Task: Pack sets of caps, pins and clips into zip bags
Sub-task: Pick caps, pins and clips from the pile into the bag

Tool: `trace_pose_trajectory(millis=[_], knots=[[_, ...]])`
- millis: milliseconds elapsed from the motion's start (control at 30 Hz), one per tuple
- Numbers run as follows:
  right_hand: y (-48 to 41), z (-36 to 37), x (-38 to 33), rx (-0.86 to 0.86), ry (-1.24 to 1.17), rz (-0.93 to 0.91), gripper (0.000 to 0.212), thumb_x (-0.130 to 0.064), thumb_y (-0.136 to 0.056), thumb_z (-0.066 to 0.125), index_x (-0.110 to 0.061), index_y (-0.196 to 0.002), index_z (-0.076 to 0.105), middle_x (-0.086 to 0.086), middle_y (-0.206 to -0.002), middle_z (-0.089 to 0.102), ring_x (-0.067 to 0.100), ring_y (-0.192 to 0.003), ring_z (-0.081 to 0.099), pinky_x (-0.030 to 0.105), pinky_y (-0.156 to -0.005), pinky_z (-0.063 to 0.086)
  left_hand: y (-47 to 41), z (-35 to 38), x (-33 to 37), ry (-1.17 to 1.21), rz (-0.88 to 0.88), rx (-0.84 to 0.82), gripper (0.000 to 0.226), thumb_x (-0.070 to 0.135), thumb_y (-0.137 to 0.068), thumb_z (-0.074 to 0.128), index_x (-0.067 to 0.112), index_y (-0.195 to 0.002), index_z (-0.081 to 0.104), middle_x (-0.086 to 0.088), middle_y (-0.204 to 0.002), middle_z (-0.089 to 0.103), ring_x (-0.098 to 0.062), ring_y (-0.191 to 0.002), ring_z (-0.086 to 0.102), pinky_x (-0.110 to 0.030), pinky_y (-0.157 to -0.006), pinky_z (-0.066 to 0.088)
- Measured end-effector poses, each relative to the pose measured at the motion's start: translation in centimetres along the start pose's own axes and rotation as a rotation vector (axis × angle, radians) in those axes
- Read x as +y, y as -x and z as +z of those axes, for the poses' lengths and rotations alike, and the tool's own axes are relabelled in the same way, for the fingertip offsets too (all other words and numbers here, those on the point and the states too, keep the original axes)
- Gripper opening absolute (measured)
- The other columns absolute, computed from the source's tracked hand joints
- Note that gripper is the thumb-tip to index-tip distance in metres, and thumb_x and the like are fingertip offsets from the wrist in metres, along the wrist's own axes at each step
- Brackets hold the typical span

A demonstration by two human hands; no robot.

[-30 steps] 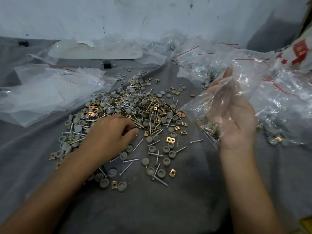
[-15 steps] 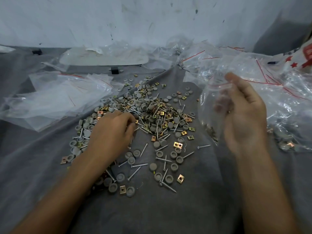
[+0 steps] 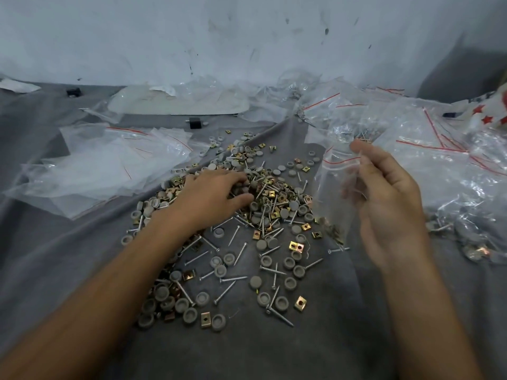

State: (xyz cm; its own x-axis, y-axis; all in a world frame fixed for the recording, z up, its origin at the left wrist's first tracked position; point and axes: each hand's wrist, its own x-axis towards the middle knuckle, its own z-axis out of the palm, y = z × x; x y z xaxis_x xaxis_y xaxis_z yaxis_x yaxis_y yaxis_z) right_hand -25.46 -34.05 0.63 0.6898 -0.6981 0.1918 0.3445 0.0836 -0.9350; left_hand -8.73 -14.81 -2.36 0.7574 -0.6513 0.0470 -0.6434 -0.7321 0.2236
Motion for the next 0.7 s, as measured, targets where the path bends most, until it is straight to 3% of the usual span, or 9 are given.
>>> trace_pose_trajectory(millis=[67, 133, 233, 300, 367, 433, 600, 633, 700], knots=[[0.0, 0.1, 0.0, 0.002, 0.013, 0.002, 0.022, -0.010, -0.103, 0.054, -0.022, -0.110, 0.073, -0.003, -0.103, 0.070, 0.006, -0.084, 0.061, 0.020, -0.072, 0.053, 0.9, -0.9, 0.0, 0.036, 0.072, 0.021, 0.029, 0.051, -0.094, 0.062, 0.040, -0.121, 0.061, 0.010, -0.119, 0.066, -0.018, -0.114, 0.060, -0.042, -0.094, 0.049], [0.1, 0.2, 0.0, 0.008, 0.014, 0.002, 0.023, -0.010, -0.103, 0.054, -0.022, -0.110, 0.072, -0.005, -0.103, 0.070, 0.005, -0.084, 0.060, 0.021, -0.075, 0.052, 2.0, -1.8, -0.2, 0.086, 0.111, -0.048, 0.013, 0.037, -0.093, 0.069, 0.041, -0.104, 0.064, 0.016, -0.102, 0.067, -0.008, -0.096, 0.064, -0.034, -0.083, 0.052], [0.2, 0.2, -0.2, 0.003, -0.002, 0.001, 0.022, -0.010, -0.103, 0.055, -0.020, -0.112, 0.072, -0.005, -0.102, 0.070, 0.003, -0.083, 0.060, 0.022, -0.077, 0.052, 3.5, -3.2, -1.0, 0.254, 0.107, -0.055, 0.016, 0.024, -0.095, 0.068, 0.038, -0.090, 0.063, 0.015, -0.086, 0.067, 0.002, -0.076, 0.062, -0.019, -0.068, 0.046], [0.2, 0.2, -0.3, -0.008, -0.008, 0.004, 0.022, -0.010, -0.103, 0.055, -0.021, -0.111, 0.073, -0.006, -0.097, 0.070, 0.002, -0.080, 0.060, 0.021, -0.075, 0.052, 4.4, -4.1, -1.7, 0.367, 0.055, 0.014, 0.011, 0.023, -0.096, 0.068, 0.034, -0.092, 0.067, 0.011, -0.083, 0.068, -0.002, -0.074, 0.062, -0.018, -0.066, 0.047], [0.3, 0.3, -0.3, -0.021, -0.009, 0.008, 0.022, -0.010, -0.103, 0.055, -0.021, -0.110, 0.073, -0.006, -0.090, 0.067, 0.003, -0.077, 0.059, 0.021, -0.073, 0.052, 4.8, -4.7, -2.2, 0.409, 0.022, 0.063, 0.009, 0.024, -0.096, 0.067, 0.033, -0.096, 0.069, 0.011, -0.084, 0.069, -0.006, -0.079, 0.065, -0.027, -0.073, 0.051], [0.4, 0.5, -0.2, -0.035, 0.008, 0.006, 0.022, -0.010, -0.103, 0.054, -0.020, -0.112, 0.072, -0.006, -0.087, 0.063, 0.005, -0.077, 0.057, 0.021, -0.073, 0.052, 4.9, -4.8, -2.3, 0.369, 0.010, 0.084, 0.008, 0.025, -0.096, 0.067, 0.033, -0.098, 0.070, 0.012, -0.087, 0.069, -0.008, -0.083, 0.065, -0.032, -0.076, 0.052], [0.5, 0.7, -0.1, -0.066, 0.034, 0.013, 0.022, -0.009, -0.102, 0.056, -0.019, -0.114, 0.072, -0.003, -0.094, 0.067, 0.007, -0.083, 0.059, 0.018, -0.072, 0.052, 4.4, -3.5, -0.6, 0.233, 0.052, -0.002, 0.006, 0.034, -0.094, 0.069, 0.039, -0.095, 0.066, 0.019, -0.088, 0.065, 0.003, -0.081, 0.059, -0.025, -0.070, 0.047], [0.5, 0.7, -0.1, -0.070, 0.039, 0.016, 0.022, -0.009, -0.102, 0.056, -0.019, -0.113, 0.072, -0.004, -0.094, 0.068, 0.006, -0.082, 0.060, 0.018, -0.071, 0.052, 4.3, -2.9, 0.1, 0.182, 0.079, -0.028, 0.008, 0.043, -0.092, 0.069, 0.039, -0.098, 0.065, 0.020, -0.092, 0.064, 0.002, -0.084, 0.060, -0.026, -0.073, 0.048], [0.6, 0.9, -0.1, -0.076, 0.049, 0.016, 0.022, -0.009, -0.102, 0.056, -0.019, -0.113, 0.072, -0.004, -0.094, 0.068, 0.006, -0.083, 0.061, 0.018, -0.071, 0.052, 4.2, -1.6, 1.2, 0.056, 0.103, -0.076, 0.037, 0.063, -0.085, 0.067, 0.035, -0.109, 0.062, 0.018, -0.102, 0.062, -0.006, -0.094, 0.060, -0.032, -0.081, 0.052]])
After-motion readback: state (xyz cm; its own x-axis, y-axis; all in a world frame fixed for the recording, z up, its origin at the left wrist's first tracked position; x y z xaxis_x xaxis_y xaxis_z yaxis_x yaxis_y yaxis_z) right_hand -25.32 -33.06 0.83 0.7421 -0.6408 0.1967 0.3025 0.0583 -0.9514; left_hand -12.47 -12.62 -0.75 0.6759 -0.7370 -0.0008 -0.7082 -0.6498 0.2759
